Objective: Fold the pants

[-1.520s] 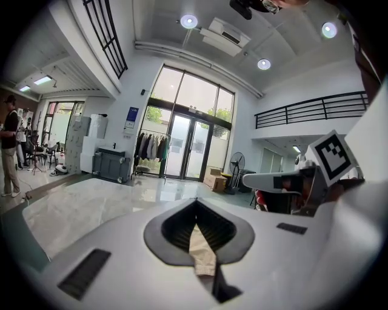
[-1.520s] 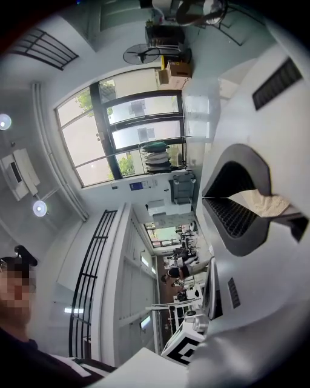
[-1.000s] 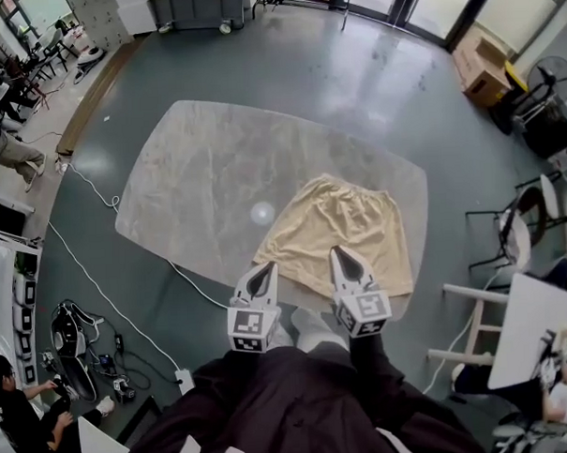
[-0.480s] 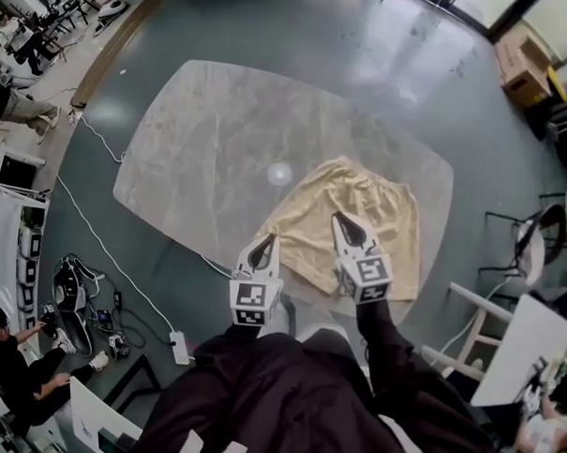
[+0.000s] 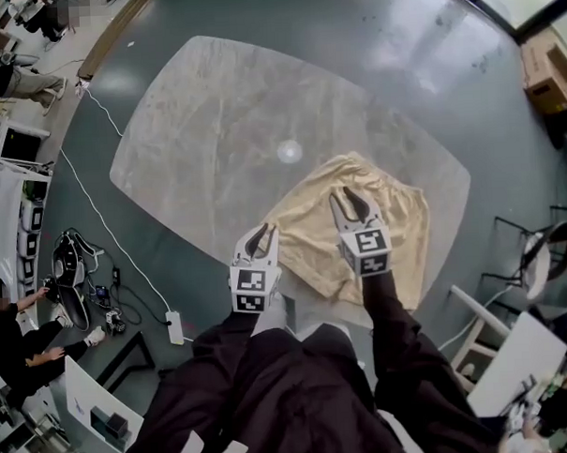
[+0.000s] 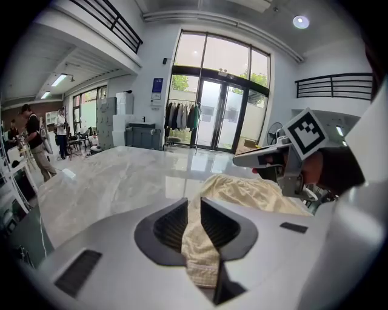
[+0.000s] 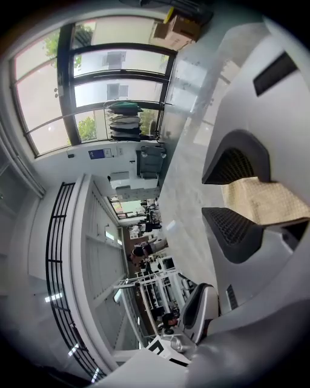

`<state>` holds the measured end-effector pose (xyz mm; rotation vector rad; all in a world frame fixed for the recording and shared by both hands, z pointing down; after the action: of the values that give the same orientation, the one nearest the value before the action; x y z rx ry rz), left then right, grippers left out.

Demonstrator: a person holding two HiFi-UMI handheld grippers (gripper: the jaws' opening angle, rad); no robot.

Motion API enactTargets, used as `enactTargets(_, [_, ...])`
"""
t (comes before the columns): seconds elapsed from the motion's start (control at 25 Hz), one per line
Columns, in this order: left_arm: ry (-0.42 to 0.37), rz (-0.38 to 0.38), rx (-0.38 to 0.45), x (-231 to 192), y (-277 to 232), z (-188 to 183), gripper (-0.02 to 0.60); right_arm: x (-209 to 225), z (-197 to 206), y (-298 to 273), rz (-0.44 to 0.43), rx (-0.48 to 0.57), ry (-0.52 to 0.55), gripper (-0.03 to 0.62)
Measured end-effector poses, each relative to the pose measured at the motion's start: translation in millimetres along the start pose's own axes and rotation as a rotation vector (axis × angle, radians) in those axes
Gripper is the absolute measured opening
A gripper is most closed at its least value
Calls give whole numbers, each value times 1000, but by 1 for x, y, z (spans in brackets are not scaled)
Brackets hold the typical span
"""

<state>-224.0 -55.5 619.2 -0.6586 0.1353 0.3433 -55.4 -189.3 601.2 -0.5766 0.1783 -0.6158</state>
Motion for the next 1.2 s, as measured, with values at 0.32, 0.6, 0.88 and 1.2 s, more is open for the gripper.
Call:
enactTargets(0.32, [40,-36,-89,-15,-12,32,86,18,15,-56,10,-107,111,138])
enactTargets(0.6, [53,-55,-157,-26,-25,54,94,31,29,-98,31,-173,220,162])
enactTargets(0.88, [62,-69,-213,-38,-38,69,98,41,35,-127,24,-235,310,179])
enactTargets(1.2, [70,-75,-269,-47,-48,87,97,59,40,-149,12,-311,298,179])
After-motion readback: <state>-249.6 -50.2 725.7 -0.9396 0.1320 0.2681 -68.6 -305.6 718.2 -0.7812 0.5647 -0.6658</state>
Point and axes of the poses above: the fingertips, and each gripper's own axes: y backward along the fingers, x to its right, z out of its underside, the point moved 6 cm from there along y, backward along the fingers, and after that the axes turned 11 degrees about z, right-handed, at the moved point
